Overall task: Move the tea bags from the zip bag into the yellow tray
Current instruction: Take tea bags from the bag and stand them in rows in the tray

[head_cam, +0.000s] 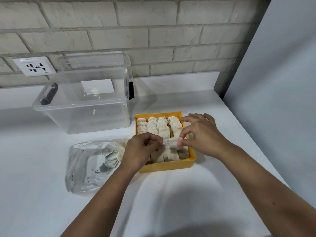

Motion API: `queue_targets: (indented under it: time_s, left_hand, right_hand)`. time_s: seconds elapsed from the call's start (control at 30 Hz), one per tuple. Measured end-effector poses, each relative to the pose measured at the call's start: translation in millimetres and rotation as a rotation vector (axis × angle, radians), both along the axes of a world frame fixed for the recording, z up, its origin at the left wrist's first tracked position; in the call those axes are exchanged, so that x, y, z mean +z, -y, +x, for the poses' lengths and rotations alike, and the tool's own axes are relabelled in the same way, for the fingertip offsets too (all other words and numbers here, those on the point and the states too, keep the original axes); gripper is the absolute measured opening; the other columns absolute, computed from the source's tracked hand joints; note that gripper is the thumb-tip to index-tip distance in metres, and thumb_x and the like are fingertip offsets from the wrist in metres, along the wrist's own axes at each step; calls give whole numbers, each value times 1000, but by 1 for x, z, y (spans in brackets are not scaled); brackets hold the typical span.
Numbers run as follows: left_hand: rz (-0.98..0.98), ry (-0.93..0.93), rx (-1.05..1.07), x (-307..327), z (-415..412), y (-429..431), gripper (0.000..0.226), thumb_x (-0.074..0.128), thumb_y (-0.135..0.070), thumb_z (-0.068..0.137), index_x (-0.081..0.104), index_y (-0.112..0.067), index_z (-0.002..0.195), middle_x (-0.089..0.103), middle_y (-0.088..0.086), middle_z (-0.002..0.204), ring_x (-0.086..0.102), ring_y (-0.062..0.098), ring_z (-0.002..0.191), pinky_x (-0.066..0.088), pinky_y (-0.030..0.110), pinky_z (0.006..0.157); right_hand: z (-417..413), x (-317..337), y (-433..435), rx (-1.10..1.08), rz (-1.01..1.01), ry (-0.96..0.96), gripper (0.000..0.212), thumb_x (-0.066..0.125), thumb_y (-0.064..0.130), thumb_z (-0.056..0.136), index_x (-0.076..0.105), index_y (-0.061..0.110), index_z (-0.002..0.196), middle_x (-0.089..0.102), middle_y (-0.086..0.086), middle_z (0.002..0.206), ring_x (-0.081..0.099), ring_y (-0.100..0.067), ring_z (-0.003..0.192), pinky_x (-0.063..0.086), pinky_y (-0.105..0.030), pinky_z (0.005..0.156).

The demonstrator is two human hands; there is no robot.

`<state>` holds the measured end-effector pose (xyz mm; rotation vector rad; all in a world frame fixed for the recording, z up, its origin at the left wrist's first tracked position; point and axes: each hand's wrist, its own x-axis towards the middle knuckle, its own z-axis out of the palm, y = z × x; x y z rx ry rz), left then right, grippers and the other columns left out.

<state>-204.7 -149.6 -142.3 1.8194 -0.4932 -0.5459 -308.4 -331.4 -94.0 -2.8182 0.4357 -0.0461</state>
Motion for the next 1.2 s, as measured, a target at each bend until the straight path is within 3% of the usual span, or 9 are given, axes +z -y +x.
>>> queue_targets:
  time_s: [0.17, 0.27, 0.47, 0.57, 0.77, 0.87, 1.0, 1.13, 1.2]
  left_hand:
    - [52, 110, 32, -9, 2, -10, 6, 76, -16, 86, 78, -20, 89, 75, -11, 76, 67, -2, 68, 46, 5, 65]
    - [87, 260, 73, -14, -1, -11, 5, 75, -24, 87, 77, -28, 89, 74, -16, 81, 68, 0, 77, 51, 14, 71]
    - [237, 693, 159, -33, 10, -17, 27, 78, -20, 82, 71, -22, 107, 64, -2, 114, 54, 21, 107, 39, 24, 89]
    - [299, 655, 139, -37, 13, -19, 37, 78, -19, 80, 67, -19, 116, 62, 2, 120, 56, 25, 110, 41, 34, 94]
    - [182, 620, 79, -28, 13, -28, 29, 75, -20, 86, 66, -21, 114, 62, -5, 117, 56, 17, 113, 36, 20, 89]
    - [106, 710, 76, -13, 22, -49, 20, 74, -15, 87, 70, -23, 105, 65, -7, 109, 59, 16, 106, 38, 19, 85]
    - [180, 797, 83, 5, 55, -97, 13, 74, -24, 88, 72, -31, 100, 66, -13, 104, 58, 12, 100, 42, 25, 83]
    - [357, 641, -119, 2, 79, -132, 33, 73, -48, 84, 66, -41, 115, 61, -19, 117, 58, 6, 106, 46, 28, 87]
    - [466, 654, -204, -6, 82, -139, 45, 73, -49, 83, 61, -40, 126, 61, -15, 121, 61, 10, 106, 47, 30, 87]
  right_hand:
    - [-10, -7, 11, 20, -3, -178, 23, 74, 50, 77, 74, 33, 92, 31, 7, 157, 16, -17, 147, 13, -40, 116]
    - [-4, -21, 9, 35, -89, -214, 23, 71, 47, 81, 74, 30, 96, 26, 4, 159, 11, -20, 149, 12, -42, 117]
    - [1, -41, 6, -19, -257, -153, 20, 65, 39, 85, 69, 28, 102, 33, 0, 155, 15, -23, 147, 14, -41, 117]
    - [2, -44, 6, -37, -286, -143, 31, 66, 36, 84, 63, 30, 114, 36, 2, 151, 21, -21, 144, 17, -39, 115]
    - [0, -39, -8, -79, -237, 14, 46, 68, 40, 83, 54, 32, 125, 37, 3, 150, 26, -19, 141, 19, -37, 115]
    - [0, -33, -28, -44, -125, 121, 39, 70, 37, 81, 59, 30, 118, 41, 4, 146, 31, -19, 138, 24, -35, 110]
    - [1, -27, -61, 16, 48, 211, 33, 73, 33, 80, 63, 29, 112, 51, 8, 133, 43, -16, 126, 33, -33, 102]
    - [13, -27, -105, 35, 355, 320, 24, 75, 26, 80, 66, 28, 102, 60, 14, 110, 54, -6, 106, 44, -25, 92]
    - [21, -31, -130, 88, 448, 323, 22, 72, 22, 84, 68, 26, 105, 61, 14, 105, 55, 3, 97, 44, -16, 85]
